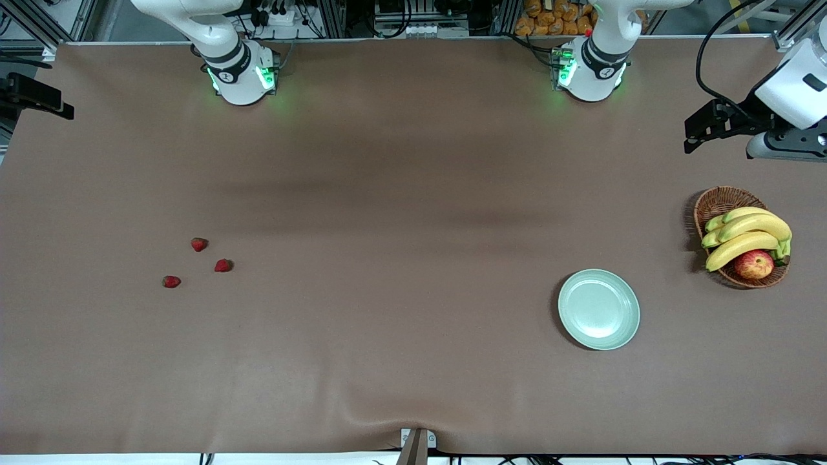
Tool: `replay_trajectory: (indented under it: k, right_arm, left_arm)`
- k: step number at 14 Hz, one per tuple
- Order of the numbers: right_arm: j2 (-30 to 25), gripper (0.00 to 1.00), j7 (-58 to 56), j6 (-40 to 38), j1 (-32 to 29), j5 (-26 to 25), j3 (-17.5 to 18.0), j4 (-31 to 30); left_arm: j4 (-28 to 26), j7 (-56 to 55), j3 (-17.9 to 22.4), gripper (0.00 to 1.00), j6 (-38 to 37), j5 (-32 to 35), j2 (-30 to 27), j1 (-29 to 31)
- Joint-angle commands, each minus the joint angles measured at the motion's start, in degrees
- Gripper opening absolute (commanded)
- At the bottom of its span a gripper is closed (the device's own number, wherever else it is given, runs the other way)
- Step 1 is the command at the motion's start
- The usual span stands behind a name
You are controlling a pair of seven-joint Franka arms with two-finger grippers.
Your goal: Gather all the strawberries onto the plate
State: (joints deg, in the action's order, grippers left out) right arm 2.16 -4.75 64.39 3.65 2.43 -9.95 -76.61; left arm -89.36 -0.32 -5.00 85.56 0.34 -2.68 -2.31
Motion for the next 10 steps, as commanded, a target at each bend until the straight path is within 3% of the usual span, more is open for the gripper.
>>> replay_trajectory:
  k: [1,10]
  right_arm:
    - [-0.2,1.0,1.0,-0.3,-0.4,0.5,0.2,1.5]
    - [0.5,1.0,1.1,2.1,-1.4,0.1,0.1,0.5]
  left_arm:
    - [0.2,-0.5,0.0,1.0,0.6,-1.2,-0.1,0.3]
    - [0.3,0.0,0.4,1.0,0.7,-1.3,0.6,0.6]
